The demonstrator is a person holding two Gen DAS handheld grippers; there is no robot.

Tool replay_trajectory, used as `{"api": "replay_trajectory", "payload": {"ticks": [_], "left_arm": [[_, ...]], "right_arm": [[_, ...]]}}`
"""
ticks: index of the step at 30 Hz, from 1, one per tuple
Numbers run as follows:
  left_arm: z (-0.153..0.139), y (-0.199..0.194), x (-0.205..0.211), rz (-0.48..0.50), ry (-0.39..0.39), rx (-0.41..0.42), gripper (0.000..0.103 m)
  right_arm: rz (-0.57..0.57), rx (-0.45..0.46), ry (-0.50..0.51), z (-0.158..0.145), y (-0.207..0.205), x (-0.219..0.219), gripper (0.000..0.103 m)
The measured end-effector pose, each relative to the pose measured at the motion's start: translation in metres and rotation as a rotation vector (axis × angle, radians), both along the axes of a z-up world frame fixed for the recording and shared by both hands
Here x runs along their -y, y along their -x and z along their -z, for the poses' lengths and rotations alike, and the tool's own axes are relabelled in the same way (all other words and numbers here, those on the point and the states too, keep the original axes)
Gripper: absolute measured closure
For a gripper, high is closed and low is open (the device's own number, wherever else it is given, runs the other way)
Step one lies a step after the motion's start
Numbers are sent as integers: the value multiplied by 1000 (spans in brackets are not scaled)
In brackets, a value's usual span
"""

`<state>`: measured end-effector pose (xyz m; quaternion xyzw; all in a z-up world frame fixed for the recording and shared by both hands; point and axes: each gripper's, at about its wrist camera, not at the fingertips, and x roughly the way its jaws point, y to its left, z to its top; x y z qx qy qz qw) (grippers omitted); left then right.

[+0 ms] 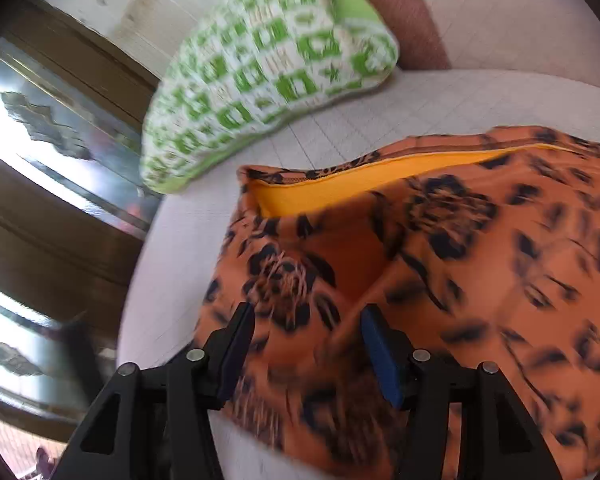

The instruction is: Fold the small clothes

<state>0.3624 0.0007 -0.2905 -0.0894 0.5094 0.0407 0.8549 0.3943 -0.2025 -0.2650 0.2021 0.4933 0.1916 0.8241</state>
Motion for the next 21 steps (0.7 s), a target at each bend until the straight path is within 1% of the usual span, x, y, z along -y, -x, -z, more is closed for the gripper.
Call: {"api": "replay_trajectory", "payload": {"ticks": [2,3,4,5,6,7,8,10,12,13,14,15,16,17,18,21], "left_arm": [[1,0,-1,23,-13,4,28],[1,1,-2,30,-15,5,28],[3,1,-4,32,-14,4,28],[4,1,-5,35,-10,3,28],[4,1,-7,37,-7,3,28],[4,1,-7,39,-6,0,28],[3,2,-8,39,-3,-1,28],[1,4,-11,39,9,-3,28],[-5,7,-16,19,22,2,28],[-12,10,-18,2,14,17,28],[-17,12,-21,-14,-3,35,28],[-22,14,-23,-30,-23,53,28],[-27,15,-28,-53,-41,72,28],[-29,15,-33,-66,-38,77,28],[-30,15,-36,-77,-28,76,28],[-27,13,-46,-110,10,52,28]], "right_arm": [[33,6,85,9,-27,-15,45],[49,-5,157,18,-48,-24,50],[63,-14,181,25,-61,-28,51],[83,-13,196,31,-77,-30,56],[95,12,206,30,-83,-30,63],[109,39,225,28,-92,-31,65],[128,47,220,25,-96,-30,70],[164,54,196,18,-96,-24,71],[170,60,102,9,-85,-13,70],[174,57,50,3,-76,-4,69],[174,55,32,-1,-69,1,63],[167,58,36,-8,-58,6,40],[166,67,50,-13,-51,8,29],[165,87,61,-17,-43,9,24],[156,120,72,-23,-33,10,24],[106,140,108,-27,-30,6,24]]}}
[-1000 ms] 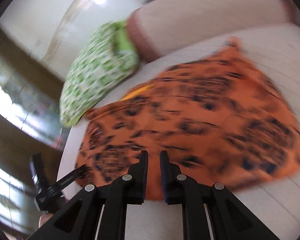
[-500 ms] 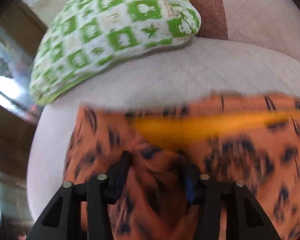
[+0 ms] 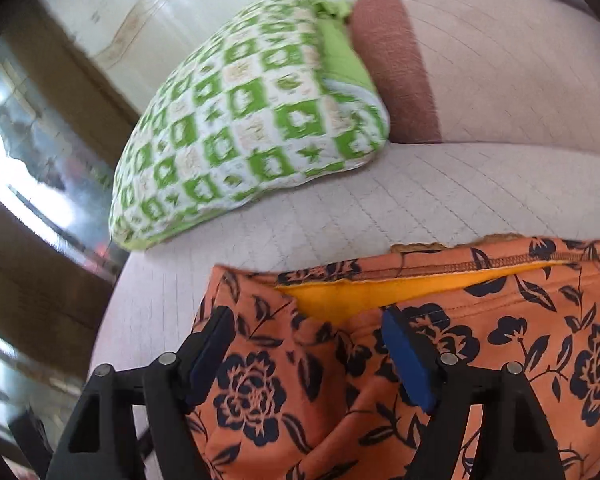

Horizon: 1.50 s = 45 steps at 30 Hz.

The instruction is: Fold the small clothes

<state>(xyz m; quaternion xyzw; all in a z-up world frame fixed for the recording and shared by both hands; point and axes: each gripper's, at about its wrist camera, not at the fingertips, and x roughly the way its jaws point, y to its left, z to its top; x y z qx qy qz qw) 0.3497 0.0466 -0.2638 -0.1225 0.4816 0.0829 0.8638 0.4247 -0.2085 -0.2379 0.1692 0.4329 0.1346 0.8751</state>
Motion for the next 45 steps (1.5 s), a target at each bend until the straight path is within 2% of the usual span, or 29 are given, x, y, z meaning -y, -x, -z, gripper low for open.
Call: {"api": "replay_trajectory", "payload": {"ticks": [1,2,3,4,5,6,7,9,11,13,14,17,18,23,26,27,31,33,35,37,38,40,41,42,44,45], "left_arm": [[1,0,-1,-3,10,-7,28],[2,0,-1,-3,16,-12,28],[3,0,-1,0,17,-12,28],[3,0,-1,5,11,-11,28],[2,0,-1,8,7,-11,28],[3,-2,-2,8,4,-13,28],[5,-2,-4,6,6,-17,28],[7,-5,-7,-4,11,-27,28],[9,-6,-10,-17,12,-39,28],[11,-8,-12,-26,16,-47,28],[12,-8,-11,-25,19,-50,28],[13,-11,-4,-10,16,-55,28],[13,-10,0,-2,8,-52,28],[6,-8,10,9,-25,-28,29],[-10,0,17,27,-29,48,29],[-17,3,23,45,-41,82,29],[-23,8,53,127,-91,132,28],[-15,6,66,181,-78,106,28],[2,-3,74,210,-107,51,28],[24,-12,70,189,-153,-29,26],[31,-15,63,173,-124,-44,24],[37,-20,45,121,-18,-55,18],[36,-22,40,111,6,-60,18],[34,-23,41,115,-5,-61,18],[33,-22,44,118,-26,-64,18],[32,-23,46,113,-32,-66,18]], "right_arm": [[-9,-12,30,2,-2,-7,25],[-28,-45,55,9,-8,-16,31],[-39,-74,72,17,-15,-23,58],[-54,-124,118,28,-23,-33,78],[-51,-160,176,35,-29,-39,93],[-37,-176,227,41,-33,-44,94],[-27,-147,242,39,-36,-48,96],[-12,-78,216,25,-37,-50,96],[14,28,134,3,-38,-47,96],[22,93,60,-5,-41,-43,96],[29,90,58,-2,-45,-44,93],[-17,-144,69,43,-73,-46,90],[-23,-209,37,55,-77,-40,91],[36,-75,-169,18,-43,3,90],[52,3,-161,-9,-5,25,88],[92,23,-153,-15,13,34,87],[104,58,-144,-24,66,59,85],[133,64,-124,-21,84,69,82],[146,0,-87,-9,97,75,82],[169,-74,-36,14,107,78,82],[192,-85,-2,20,112,81,82],[286,-98,70,38,137,102,82],[321,-94,92,43,148,111,82],[388,-88,144,53,169,130,82],[451,-65,115,65,202,158,85],[469,-30,24,69,223,175,85]]}}
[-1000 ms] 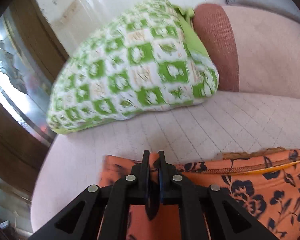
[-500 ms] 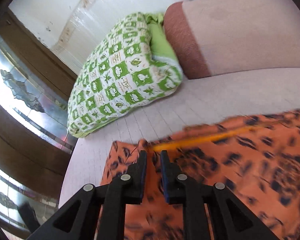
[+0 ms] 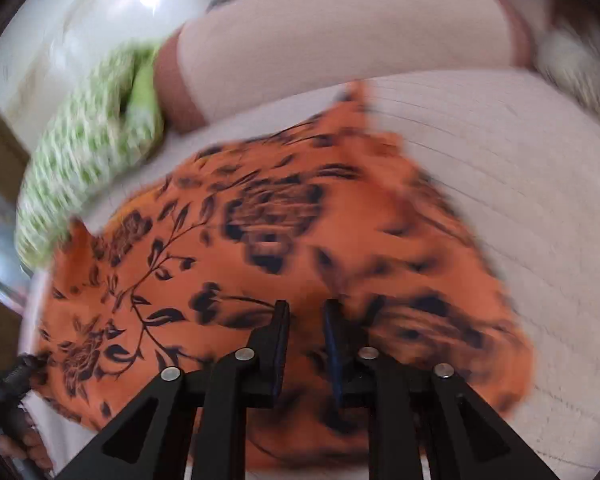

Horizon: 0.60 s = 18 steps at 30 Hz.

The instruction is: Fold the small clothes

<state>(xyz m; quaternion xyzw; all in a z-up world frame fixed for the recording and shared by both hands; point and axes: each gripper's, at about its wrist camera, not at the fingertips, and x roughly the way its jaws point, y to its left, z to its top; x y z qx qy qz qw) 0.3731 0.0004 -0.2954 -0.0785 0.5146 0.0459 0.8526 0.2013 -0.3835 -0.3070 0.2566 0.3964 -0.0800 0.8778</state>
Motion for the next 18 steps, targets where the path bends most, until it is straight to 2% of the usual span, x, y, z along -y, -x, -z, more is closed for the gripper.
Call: {"api": "replay_trajectory", "payload": {"ticks": [3,5,9,11,12,13,14,16,18], "left_arm": [[-7,11,3,-16,-26,16,19],[-18,17,1,-50,-22,60,19],[-32,27,8,-52,-7,130,19],[-26,26,12,-43,-45,115,19],[-18,23,13,-43,-72,89,19],[-5,20,9,-54,-96,35,19],[4,18,4,-62,-60,8,18],[6,26,-13,-120,65,5,18],[-1,37,-18,-139,96,13,18]], "right_arm": [[67,45,-54,-8,31,17,84],[98,58,-68,-18,36,19,82],[11,94,-138,-29,40,6,80],[-3,27,-214,-14,35,2,75],[-3,-50,-236,-1,30,2,74],[-14,-74,-257,7,30,2,74],[-15,-46,-272,7,33,6,74],[-5,-53,-312,0,40,12,74],[15,-21,-324,-10,54,17,72]]}}
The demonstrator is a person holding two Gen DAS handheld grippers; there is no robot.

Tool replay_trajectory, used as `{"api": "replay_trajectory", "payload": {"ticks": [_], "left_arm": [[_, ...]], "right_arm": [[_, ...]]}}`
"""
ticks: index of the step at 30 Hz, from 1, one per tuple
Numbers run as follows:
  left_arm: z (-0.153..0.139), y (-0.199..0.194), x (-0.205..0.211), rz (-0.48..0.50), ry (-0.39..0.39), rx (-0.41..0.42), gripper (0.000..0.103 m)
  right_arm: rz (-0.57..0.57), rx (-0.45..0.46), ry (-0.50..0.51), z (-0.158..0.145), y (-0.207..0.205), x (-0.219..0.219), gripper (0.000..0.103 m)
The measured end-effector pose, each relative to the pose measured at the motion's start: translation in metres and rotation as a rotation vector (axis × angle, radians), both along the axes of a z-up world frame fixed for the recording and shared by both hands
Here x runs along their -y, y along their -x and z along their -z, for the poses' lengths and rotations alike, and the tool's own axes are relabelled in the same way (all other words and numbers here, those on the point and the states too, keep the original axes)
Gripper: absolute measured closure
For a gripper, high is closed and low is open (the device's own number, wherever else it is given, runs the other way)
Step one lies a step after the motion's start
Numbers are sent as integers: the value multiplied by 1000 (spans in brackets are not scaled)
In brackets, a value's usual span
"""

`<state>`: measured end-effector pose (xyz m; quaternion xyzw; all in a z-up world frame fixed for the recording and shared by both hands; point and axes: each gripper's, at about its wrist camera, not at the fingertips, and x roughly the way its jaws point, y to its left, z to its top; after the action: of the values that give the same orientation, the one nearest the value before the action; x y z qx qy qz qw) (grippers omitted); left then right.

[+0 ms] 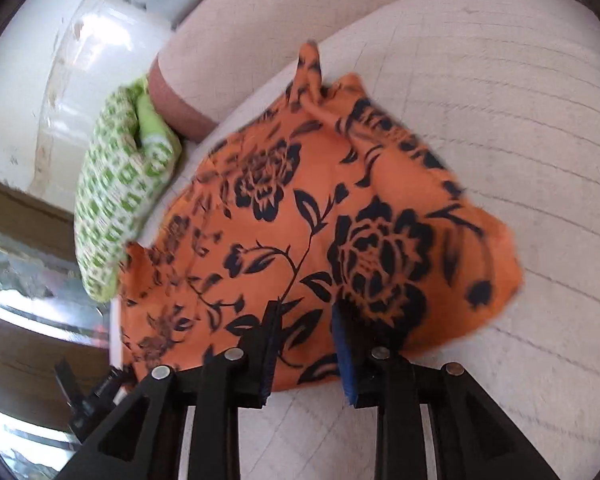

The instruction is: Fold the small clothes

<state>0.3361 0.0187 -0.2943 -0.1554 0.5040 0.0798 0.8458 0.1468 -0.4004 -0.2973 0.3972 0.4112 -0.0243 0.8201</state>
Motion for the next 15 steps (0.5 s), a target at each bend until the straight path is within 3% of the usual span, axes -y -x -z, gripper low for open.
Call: {"api": "replay_trajectory", "payload": {"ticks": [4,5,6,7,10,15], "left_arm": [[-14,39,11,16,-84,32,18],[-17,46,10,22,-59,41,18],[-19,56,11,18,-38,49,18],[-20,66,13,14,-6,56,18],[-15,84,24,46,99,51,18],[3,84,31,48,270,-24,18]], "right_arm": [[3,50,17,-18,24,3,66],[-1,71,-7,-22,30,4,55],[-1,82,-23,-23,29,6,35],[19,110,-47,-26,34,6,30],[39,162,-65,-32,40,1,29],[27,131,-162,-17,42,-17,29]]}}
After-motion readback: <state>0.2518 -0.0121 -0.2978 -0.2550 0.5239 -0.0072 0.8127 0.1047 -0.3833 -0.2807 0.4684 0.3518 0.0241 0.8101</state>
